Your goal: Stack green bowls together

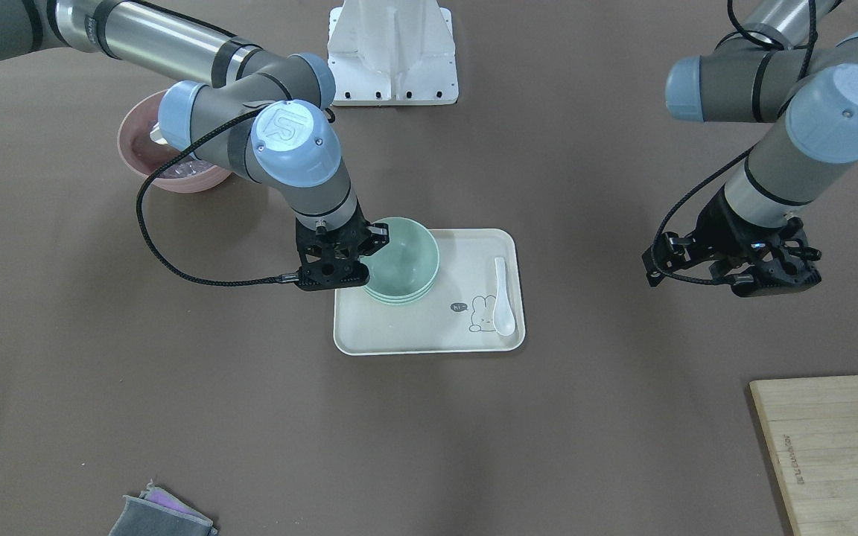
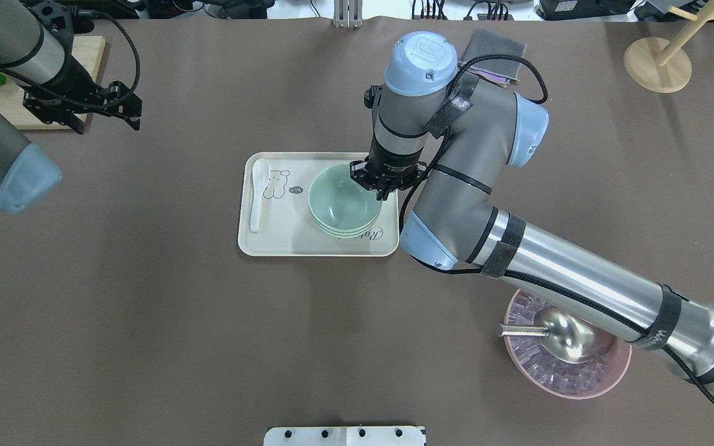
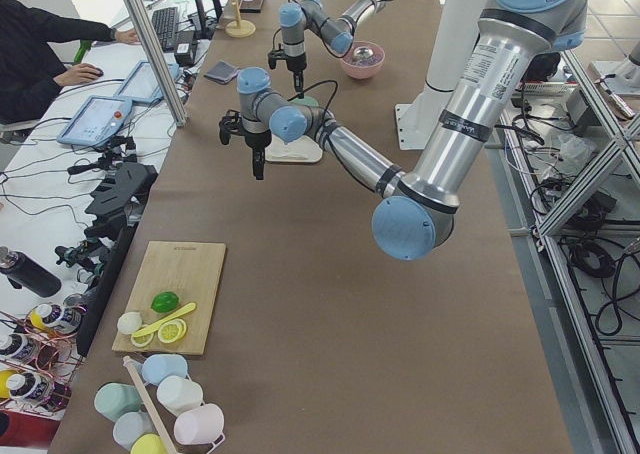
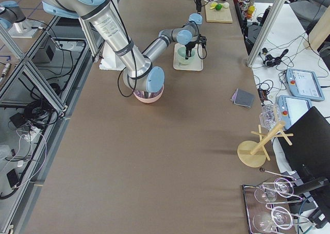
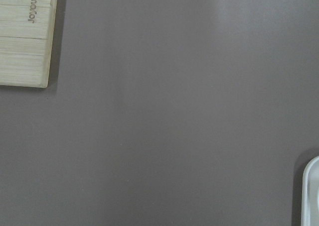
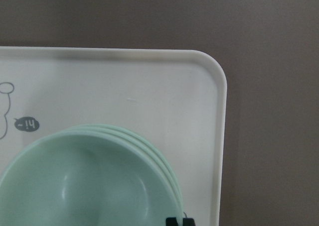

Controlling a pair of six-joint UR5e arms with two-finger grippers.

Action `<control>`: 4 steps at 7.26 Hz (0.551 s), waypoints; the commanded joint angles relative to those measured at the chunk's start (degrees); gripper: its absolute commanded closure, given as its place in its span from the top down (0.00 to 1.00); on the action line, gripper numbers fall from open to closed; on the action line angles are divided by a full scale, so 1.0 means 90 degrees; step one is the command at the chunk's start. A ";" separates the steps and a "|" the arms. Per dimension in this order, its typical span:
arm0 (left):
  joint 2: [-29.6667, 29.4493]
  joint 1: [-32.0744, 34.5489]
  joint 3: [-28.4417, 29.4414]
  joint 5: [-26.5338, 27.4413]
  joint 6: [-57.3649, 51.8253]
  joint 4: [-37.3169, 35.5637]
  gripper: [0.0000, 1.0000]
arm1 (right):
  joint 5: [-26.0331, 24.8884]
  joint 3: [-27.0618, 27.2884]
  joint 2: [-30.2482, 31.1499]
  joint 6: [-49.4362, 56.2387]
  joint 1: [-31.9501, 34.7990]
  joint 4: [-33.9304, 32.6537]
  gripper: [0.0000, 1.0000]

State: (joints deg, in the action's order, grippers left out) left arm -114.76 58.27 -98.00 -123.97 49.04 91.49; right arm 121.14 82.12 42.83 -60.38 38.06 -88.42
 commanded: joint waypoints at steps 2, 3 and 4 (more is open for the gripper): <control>-0.0003 0.0000 0.0000 0.0004 0.0000 0.0000 0.98 | 0.0007 -0.0004 0.0017 0.0020 0.0000 0.0097 0.24; -0.0003 0.0000 0.0010 -0.0005 -0.0010 0.0000 0.98 | 0.0007 0.0006 0.0046 0.0000 -0.0010 0.0223 0.99; -0.0003 0.0000 0.0010 -0.0005 -0.0010 0.0000 0.98 | 0.0007 0.0006 0.0027 -0.0009 -0.0010 0.0234 1.00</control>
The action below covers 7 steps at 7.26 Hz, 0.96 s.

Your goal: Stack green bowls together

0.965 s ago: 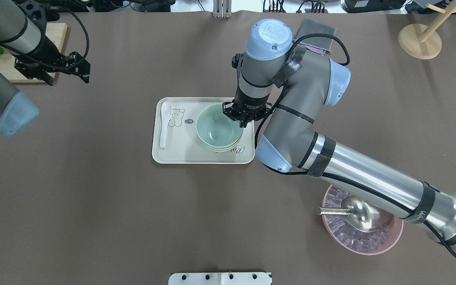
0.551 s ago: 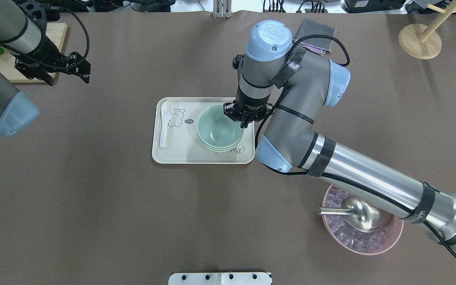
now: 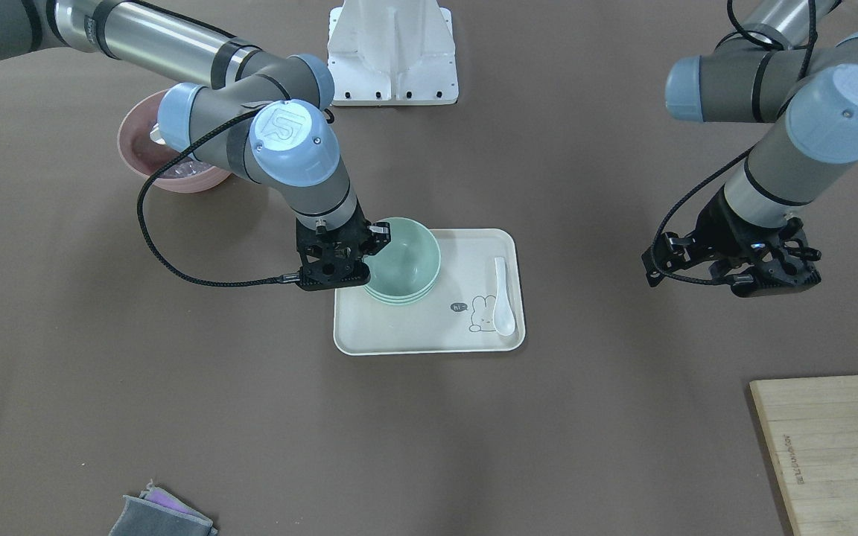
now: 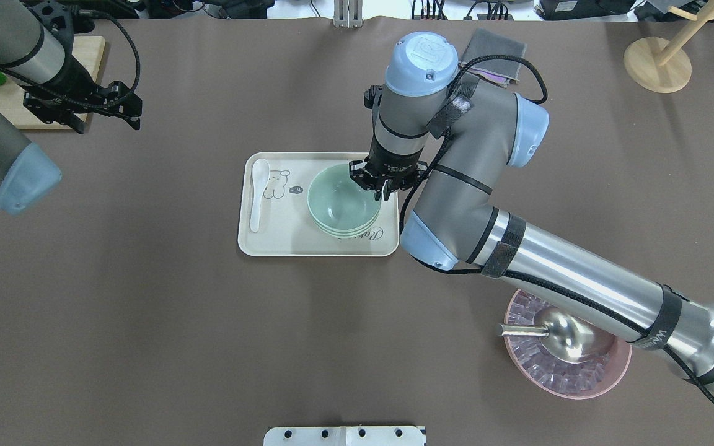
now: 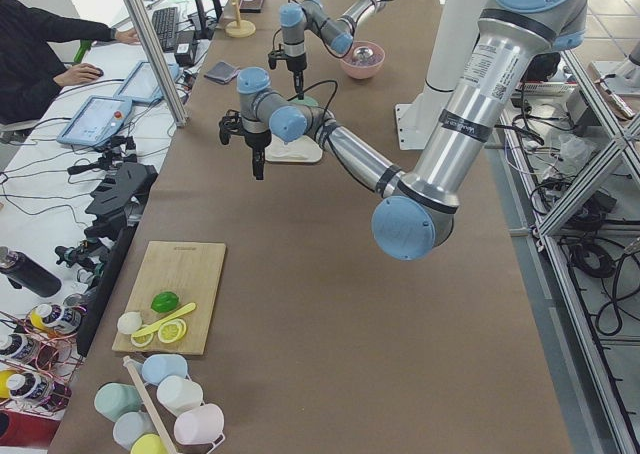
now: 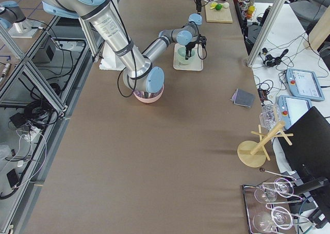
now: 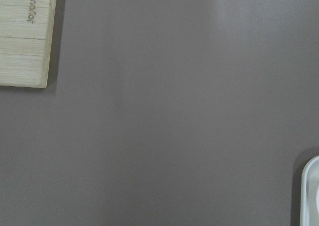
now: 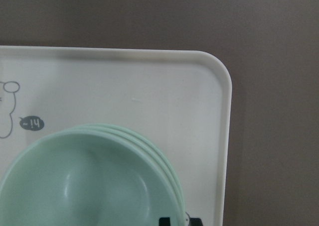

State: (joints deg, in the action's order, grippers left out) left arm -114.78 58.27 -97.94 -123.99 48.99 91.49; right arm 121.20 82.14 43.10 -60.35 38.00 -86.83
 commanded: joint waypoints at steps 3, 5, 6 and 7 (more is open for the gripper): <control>-0.0029 0.0019 -0.0016 0.0007 -0.0081 0.0010 0.98 | 0.0359 0.0276 -0.0121 -0.0129 0.0366 -0.0126 1.00; 0.0106 0.0213 0.0003 -0.0012 -0.0101 0.0098 0.98 | 0.0517 0.1113 0.0102 0.0102 0.0834 -0.1575 1.00; 0.0388 0.0543 -0.0055 -0.0061 -0.0584 0.0098 0.98 | 0.0488 0.1582 0.0587 0.0926 0.1194 -0.2056 1.00; 0.0719 0.0914 -0.0036 -0.0187 -0.1343 0.0098 0.98 | 0.0459 0.1770 0.1230 0.1969 0.1671 -0.2167 1.00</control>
State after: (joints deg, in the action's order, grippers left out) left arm -111.50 62.84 -98.23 -124.65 43.52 92.34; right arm 125.56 94.83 48.09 -52.48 48.34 -103.20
